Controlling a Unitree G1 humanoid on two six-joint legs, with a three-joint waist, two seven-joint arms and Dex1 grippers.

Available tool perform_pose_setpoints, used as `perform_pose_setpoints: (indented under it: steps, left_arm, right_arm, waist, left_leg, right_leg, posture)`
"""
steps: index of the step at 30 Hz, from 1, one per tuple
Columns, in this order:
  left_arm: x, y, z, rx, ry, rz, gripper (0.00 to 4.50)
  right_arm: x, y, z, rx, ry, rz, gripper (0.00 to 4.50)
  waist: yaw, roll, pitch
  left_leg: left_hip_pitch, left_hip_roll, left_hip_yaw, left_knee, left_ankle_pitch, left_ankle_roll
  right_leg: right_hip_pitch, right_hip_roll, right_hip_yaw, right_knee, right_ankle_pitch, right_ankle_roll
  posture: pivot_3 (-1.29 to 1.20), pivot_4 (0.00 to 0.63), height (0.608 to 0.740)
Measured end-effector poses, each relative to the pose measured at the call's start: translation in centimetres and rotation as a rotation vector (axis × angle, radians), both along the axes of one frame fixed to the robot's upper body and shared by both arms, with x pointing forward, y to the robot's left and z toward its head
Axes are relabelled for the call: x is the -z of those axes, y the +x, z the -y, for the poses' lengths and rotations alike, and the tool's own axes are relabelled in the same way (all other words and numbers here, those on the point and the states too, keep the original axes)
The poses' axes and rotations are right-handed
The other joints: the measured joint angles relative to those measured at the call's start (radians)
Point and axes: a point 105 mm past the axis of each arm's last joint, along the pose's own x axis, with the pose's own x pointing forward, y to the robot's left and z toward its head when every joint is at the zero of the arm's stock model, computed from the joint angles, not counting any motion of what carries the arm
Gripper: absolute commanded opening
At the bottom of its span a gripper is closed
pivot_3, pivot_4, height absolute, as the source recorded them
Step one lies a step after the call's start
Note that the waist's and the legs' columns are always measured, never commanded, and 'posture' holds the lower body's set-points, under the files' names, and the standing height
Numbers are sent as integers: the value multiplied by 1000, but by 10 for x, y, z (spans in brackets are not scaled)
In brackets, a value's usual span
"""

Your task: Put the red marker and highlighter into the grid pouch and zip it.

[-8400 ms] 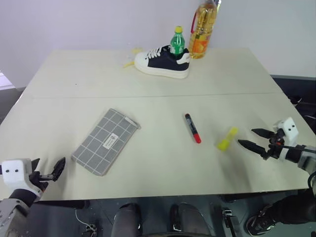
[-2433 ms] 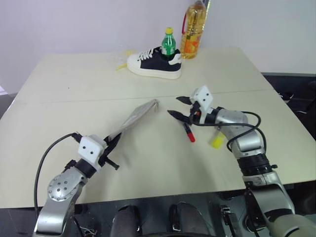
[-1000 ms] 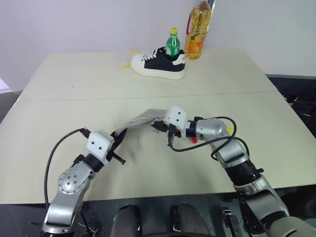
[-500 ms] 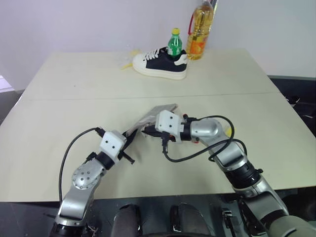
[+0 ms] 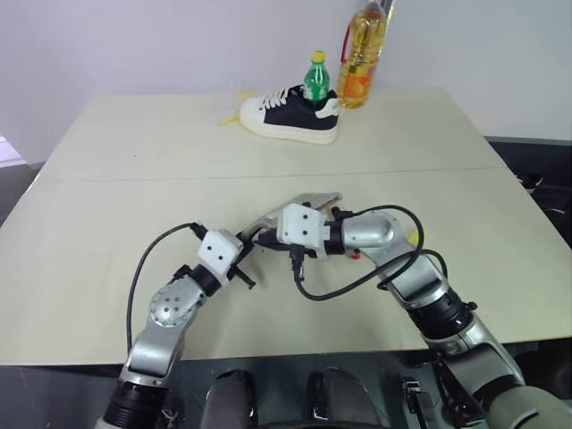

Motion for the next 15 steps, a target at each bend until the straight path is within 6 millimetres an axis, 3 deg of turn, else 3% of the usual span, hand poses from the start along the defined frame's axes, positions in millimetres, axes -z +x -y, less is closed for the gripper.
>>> perform_pose_setpoints:
  steps: [2,6,10,13,15]
  left_arm:
    - [0,0,0,-1,-3,0,0]
    - [-3,-1,-7,-37,-28,2,0]
    - [-2,-5,-23,-97,-16,-2,0]
    - [-3,-5,-34,-138,-8,3,0]
    - [-3,-5,-37,-150,-8,5,0]
  right_arm:
    - [-1,0,1,-10,-6,4,924]
    - [-17,4,9,-19,3,24,2893]
    - [-41,19,50,104,79,-83,2893]
    - [-41,34,86,259,39,-116,2893]
    - [-29,47,106,389,20,-189,3467]
  waist:
    - [0,0,0]
    - [0,0,0]
    - [2,-1,0]
    - [1,-1,0]
    - [-3,-1,0]
  left_leg:
    - [0,0,0,0,0,0]
    - [0,0,0,0,0,0]
    - [0,0,-1,0,0,0]
    - [1,0,-1,0,0,0]
    - [1,0,-1,0,0,0]
  right_leg:
    - [0,0,0,0,0,0]
    - [0,0,0,1,0,0]
    - [0,-1,0,0,0,0]
    - [0,-1,0,0,0,0]
    - [0,-1,0,1,0,0]
  posture:
    - [0,150,705]
    - [0,150,705]
    - [0,150,705]
    - [0,150,705]
    - [0,150,705]
